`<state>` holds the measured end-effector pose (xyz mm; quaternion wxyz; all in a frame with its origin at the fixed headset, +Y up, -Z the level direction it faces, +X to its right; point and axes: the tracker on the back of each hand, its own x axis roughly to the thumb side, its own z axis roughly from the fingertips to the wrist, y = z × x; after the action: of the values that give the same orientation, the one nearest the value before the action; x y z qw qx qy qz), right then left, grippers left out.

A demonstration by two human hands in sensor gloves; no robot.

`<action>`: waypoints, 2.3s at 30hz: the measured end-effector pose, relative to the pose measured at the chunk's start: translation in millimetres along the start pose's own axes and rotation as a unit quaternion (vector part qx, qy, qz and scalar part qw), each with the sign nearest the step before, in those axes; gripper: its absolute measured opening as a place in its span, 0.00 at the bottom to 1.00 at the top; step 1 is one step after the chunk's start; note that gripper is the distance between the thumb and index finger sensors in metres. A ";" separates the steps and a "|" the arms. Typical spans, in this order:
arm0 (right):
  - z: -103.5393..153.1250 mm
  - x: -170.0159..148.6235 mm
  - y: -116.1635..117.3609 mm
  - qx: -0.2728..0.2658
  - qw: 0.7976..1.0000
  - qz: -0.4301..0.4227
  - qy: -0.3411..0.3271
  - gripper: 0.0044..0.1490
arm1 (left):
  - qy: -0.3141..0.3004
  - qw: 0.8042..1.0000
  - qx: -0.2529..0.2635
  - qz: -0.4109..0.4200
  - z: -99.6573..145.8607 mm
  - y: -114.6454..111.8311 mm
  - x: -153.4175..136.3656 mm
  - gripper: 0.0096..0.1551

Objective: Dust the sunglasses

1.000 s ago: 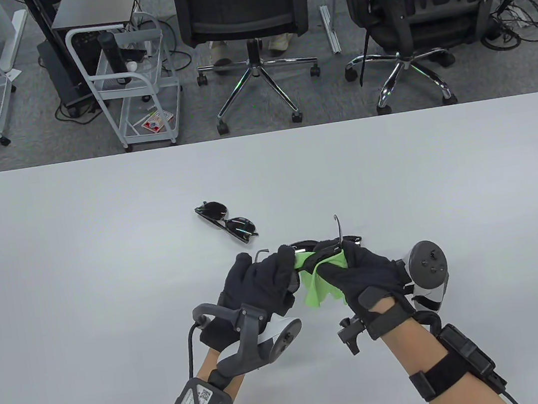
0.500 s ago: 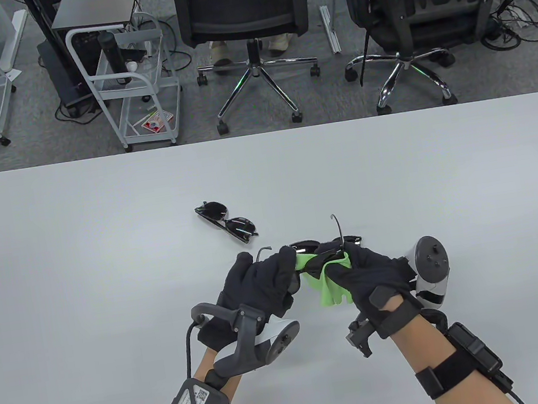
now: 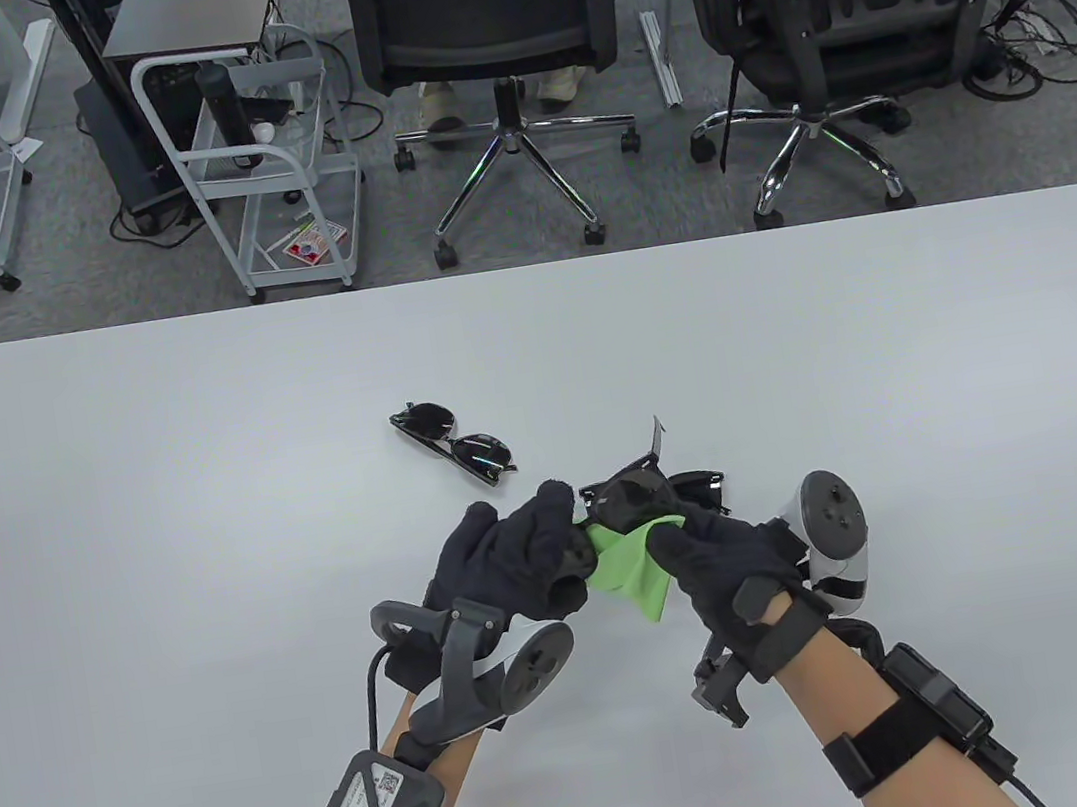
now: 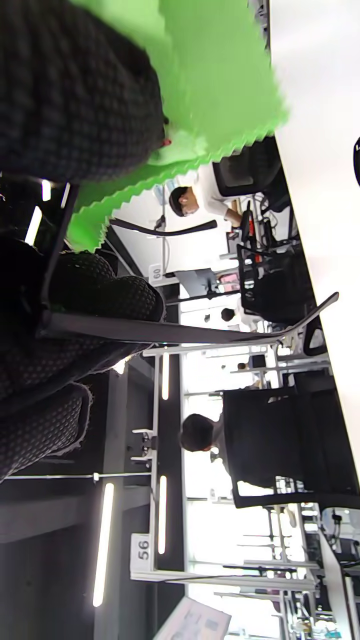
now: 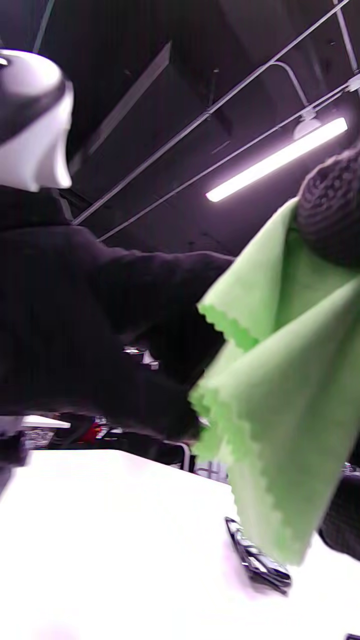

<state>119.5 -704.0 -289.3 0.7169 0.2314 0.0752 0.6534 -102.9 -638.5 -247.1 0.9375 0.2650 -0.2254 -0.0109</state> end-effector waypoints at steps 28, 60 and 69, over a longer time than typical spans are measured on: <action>9.3 6.5 14.7 -0.108 0.989 0.096 0.031 0.26 | -0.067 0.997 0.006 -0.026 1.0 10.4 30.6 0.61; 4.3 -2.0 10.0 -0.093 0.991 0.084 0.041 0.24 | -0.027 0.998 -0.028 0.057 -4.2 7.7 30.0 0.59; 0.8 -7.2 5.7 -0.021 0.998 0.022 0.051 0.27 | -0.017 0.996 -0.053 0.070 -6.4 0.8 18.8 0.59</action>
<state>113.7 -711.0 -287.5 0.7022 0.1837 0.0929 0.6815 -83.4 -637.2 -243.8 0.9446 0.1980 -0.2588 0.0380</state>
